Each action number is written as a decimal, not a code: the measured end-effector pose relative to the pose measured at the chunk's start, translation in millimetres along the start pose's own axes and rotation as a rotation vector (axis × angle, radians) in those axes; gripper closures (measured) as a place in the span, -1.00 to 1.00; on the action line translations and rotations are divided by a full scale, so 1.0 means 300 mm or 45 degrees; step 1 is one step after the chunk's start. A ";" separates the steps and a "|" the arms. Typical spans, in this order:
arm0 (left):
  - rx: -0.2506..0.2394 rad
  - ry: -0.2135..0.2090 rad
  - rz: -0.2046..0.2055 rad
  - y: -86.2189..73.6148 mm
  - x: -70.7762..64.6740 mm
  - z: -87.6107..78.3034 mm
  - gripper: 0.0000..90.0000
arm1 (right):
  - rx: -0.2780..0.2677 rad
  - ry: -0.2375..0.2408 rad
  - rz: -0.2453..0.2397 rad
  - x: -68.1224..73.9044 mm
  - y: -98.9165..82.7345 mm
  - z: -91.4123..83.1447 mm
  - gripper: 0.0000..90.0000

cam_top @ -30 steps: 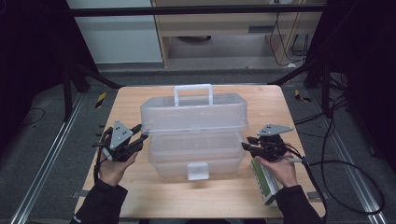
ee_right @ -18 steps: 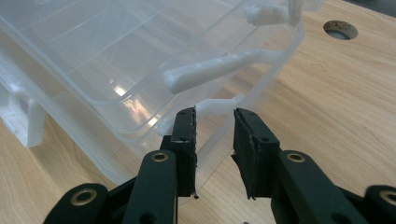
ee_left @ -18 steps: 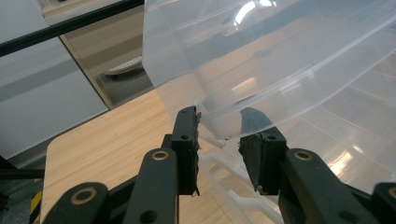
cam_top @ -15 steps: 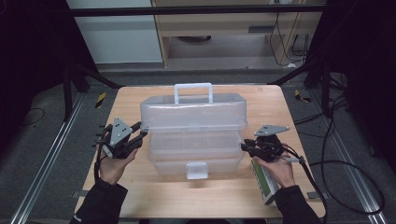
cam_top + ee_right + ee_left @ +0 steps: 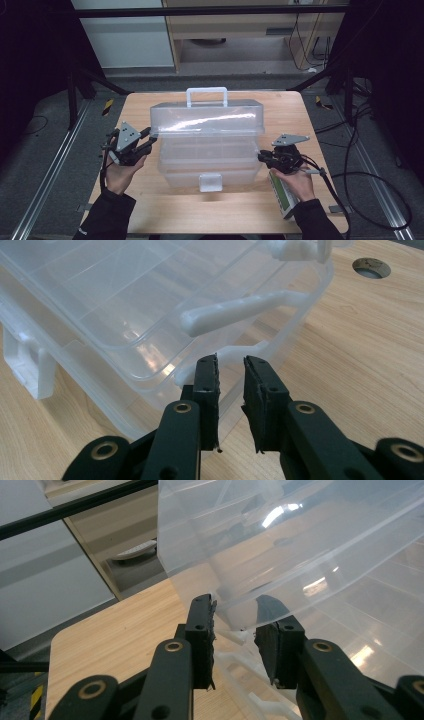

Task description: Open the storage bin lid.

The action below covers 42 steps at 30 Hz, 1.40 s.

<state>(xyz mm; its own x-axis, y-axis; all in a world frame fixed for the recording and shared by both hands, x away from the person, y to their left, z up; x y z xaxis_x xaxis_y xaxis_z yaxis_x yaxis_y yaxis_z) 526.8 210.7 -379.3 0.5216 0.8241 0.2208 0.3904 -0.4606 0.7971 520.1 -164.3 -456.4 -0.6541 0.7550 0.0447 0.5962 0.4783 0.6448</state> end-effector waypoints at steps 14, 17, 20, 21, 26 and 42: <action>-0.019 -0.002 -0.053 0.035 0.023 0.005 0.55 | -0.003 -0.005 -0.001 0.000 -0.001 -0.001 0.70; -0.035 0.005 -0.050 0.044 0.029 0.007 0.56 | -0.003 -0.003 -0.002 0.000 -0.002 -0.001 0.70; -0.038 0.002 -0.058 0.049 0.033 0.008 0.56 | -0.012 0.001 0.003 -0.001 -0.002 0.000 0.70; -0.039 0.002 -0.061 0.051 0.035 0.009 0.56 | -0.015 0.002 0.004 -0.002 -0.002 0.000 0.70; -0.042 0.000 -0.071 0.061 0.044 0.013 0.57 | -0.016 0.007 0.013 -0.002 -0.004 -0.001 0.70; -0.058 0.035 -0.062 0.125 0.081 0.032 0.61 | -0.019 0.004 0.014 -0.002 -0.005 -0.001 0.71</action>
Point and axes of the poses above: each handheld gripper's, and its own axes: z roughly forward along the jaws, y roughly out of its top, x roughly to its left, the point moved 7 cm from there along z, roughly forward along the jaws, and after that the axes turned 12 degrees about x, right-handed, at the moved point
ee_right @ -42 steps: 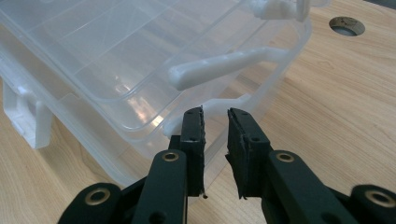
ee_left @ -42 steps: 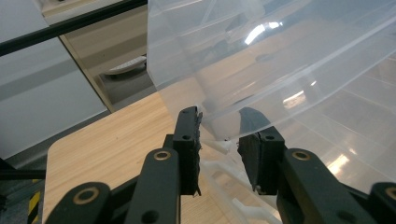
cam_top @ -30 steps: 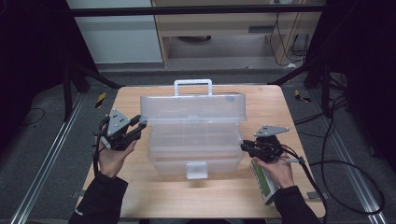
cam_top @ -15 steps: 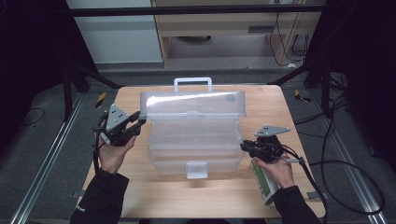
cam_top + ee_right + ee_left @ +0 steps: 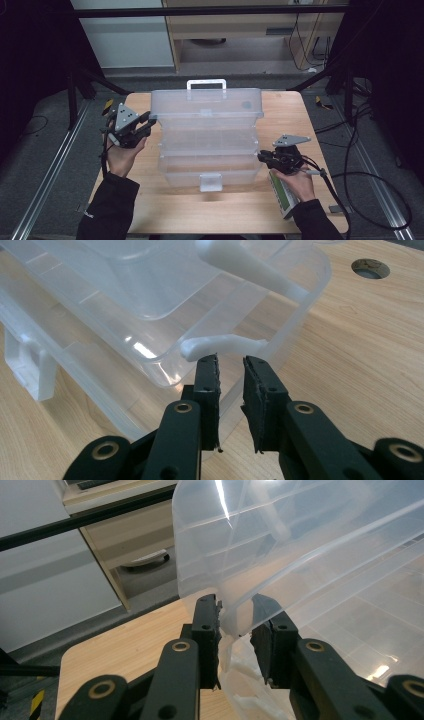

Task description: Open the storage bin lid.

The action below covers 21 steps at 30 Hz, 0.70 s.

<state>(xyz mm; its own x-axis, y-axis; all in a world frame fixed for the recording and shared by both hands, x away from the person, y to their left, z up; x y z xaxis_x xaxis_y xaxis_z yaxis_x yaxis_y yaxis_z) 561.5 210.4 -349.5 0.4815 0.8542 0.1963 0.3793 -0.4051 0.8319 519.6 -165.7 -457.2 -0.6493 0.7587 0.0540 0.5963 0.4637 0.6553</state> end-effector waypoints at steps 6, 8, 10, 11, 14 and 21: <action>-0.003 0.021 0.007 0.022 0.013 0.011 0.64 | -0.002 -0.007 -0.018 0.002 0.001 0.001 0.70; -0.003 0.022 0.004 0.027 0.018 0.015 0.66 | 0.000 -0.006 -0.017 0.002 0.001 0.001 0.70; -0.001 0.023 0.002 0.032 0.023 0.019 0.67 | 0.000 -0.005 -0.016 0.001 0.001 0.001 0.70; 0.002 0.027 0.004 0.036 0.025 0.020 0.68 | 0.000 -0.005 -0.014 0.001 0.001 0.001 0.70; 0.009 0.037 0.000 0.045 0.028 0.025 0.69 | 0.000 -0.002 -0.010 0.002 0.002 0.002 0.69; 0.012 0.037 -0.014 0.052 0.036 0.033 0.73 | 0.010 -0.032 -0.018 0.003 0.004 0.004 0.63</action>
Point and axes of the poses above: each handheld gripper's, and its own axes: z roughly forward along the jaws, y roughly out of its top, x roughly to its left, the point moved 7 cm from there along z, roughly forward along the jaws, and after that the axes turned 12 degrees about x, right-handed, at the moved point
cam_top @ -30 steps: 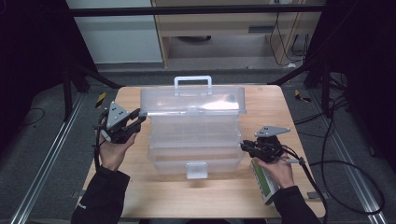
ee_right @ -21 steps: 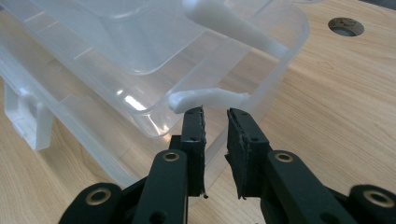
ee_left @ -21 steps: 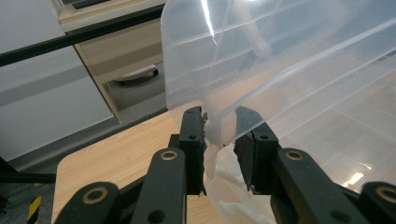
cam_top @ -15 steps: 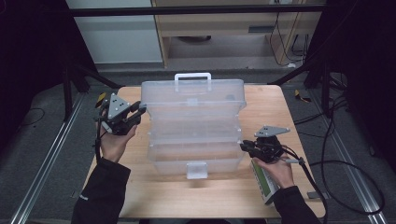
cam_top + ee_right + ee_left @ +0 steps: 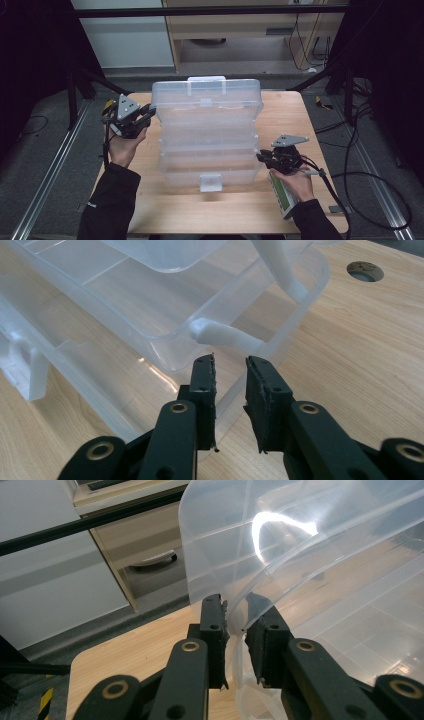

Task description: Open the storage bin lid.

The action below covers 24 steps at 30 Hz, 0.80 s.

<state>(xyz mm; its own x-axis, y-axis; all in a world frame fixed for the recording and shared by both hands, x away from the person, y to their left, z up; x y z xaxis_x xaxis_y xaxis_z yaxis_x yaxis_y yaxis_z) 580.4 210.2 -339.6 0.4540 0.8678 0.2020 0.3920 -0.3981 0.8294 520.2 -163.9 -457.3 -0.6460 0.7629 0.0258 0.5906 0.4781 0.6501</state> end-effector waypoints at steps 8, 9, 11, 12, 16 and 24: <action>0.027 0.021 -0.018 0.012 0.004 0.009 0.77 | 0.011 -0.003 0.017 -0.005 0.000 0.002 0.54; 0.029 0.027 -0.016 0.015 0.006 0.011 0.78 | 0.014 -0.002 0.019 -0.005 -0.001 0.002 0.54; 0.031 0.034 -0.018 0.020 0.008 0.015 0.79 | 0.016 -0.002 0.023 -0.004 0.000 0.002 0.54; 0.035 0.041 -0.016 0.023 0.010 0.017 0.79 | 0.016 -0.002 0.023 -0.003 0.000 0.002 0.54; 0.043 0.058 -0.012 0.033 0.015 0.026 0.82 | 0.026 0.011 0.034 0.002 -0.001 0.006 0.58; 0.054 0.074 -0.028 0.056 0.029 0.048 0.85 | 0.032 0.018 0.053 0.002 -0.001 0.007 0.59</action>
Point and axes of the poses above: each handheld gripper's, and its own axes: z roughly forward along the jaws, y roughly out of its top, x roughly to its left, the point moved 7 cm from there along z, roughly forward along the jaws, and after that the axes turned 12 degrees about x, right-handed, at the moved point
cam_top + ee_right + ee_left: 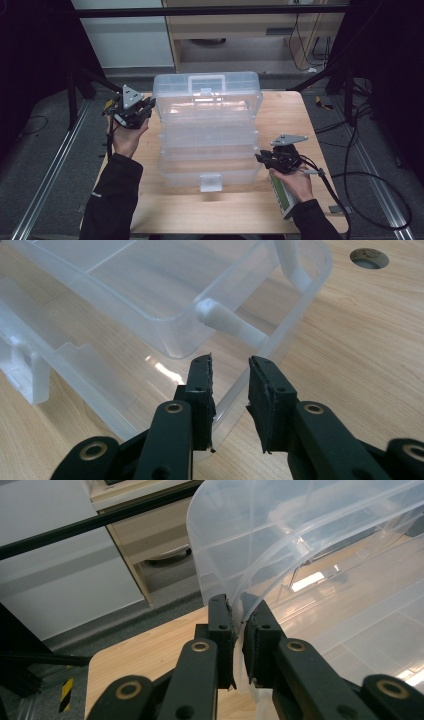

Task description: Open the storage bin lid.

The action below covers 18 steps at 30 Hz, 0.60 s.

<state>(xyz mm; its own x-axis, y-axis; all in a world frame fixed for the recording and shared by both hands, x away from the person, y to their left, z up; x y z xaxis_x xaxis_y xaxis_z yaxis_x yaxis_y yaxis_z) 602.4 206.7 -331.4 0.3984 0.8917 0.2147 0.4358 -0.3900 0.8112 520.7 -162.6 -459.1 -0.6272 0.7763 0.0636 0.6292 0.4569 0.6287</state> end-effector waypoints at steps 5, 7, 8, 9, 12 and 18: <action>-0.004 -0.002 -0.015 0.010 0.007 0.012 0.86 | -0.003 -0.005 0.007 0.000 0.000 0.000 0.60; -0.002 -0.004 -0.021 0.015 0.010 0.017 0.86 | -0.003 -0.005 0.010 0.000 0.000 0.000 0.60; -0.001 -0.003 -0.026 0.018 0.012 0.020 0.86 | -0.003 -0.005 0.010 0.000 0.000 0.000 0.60; 0.003 -0.003 -0.025 0.021 0.014 0.023 0.87 | -0.003 -0.005 0.011 0.000 0.000 0.000 0.60; 0.005 -0.007 -0.042 0.032 0.020 0.035 0.87 | -0.002 -0.004 0.015 0.000 0.000 0.000 0.60; 0.007 -0.012 -0.056 0.048 0.032 0.057 0.87 | -0.002 -0.005 0.018 0.001 0.000 0.001 0.61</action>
<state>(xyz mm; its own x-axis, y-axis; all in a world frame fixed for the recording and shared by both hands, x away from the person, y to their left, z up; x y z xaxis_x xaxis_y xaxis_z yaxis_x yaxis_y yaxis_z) 626.4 205.7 -326.9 0.3866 0.9057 0.1739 0.4575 -0.3520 0.8166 520.7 -162.3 -459.3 -0.6166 0.7842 0.0697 0.6372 0.4452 0.6291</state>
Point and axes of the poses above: each handheld gripper's, and its own axes: z roughly forward along the jaws, y roughly out of its top, x roughly to its left, the point moved 7 cm from there along z, roughly forward along the jaws, and after that the axes turned 12 degrees about x, right-handed, at the moved point
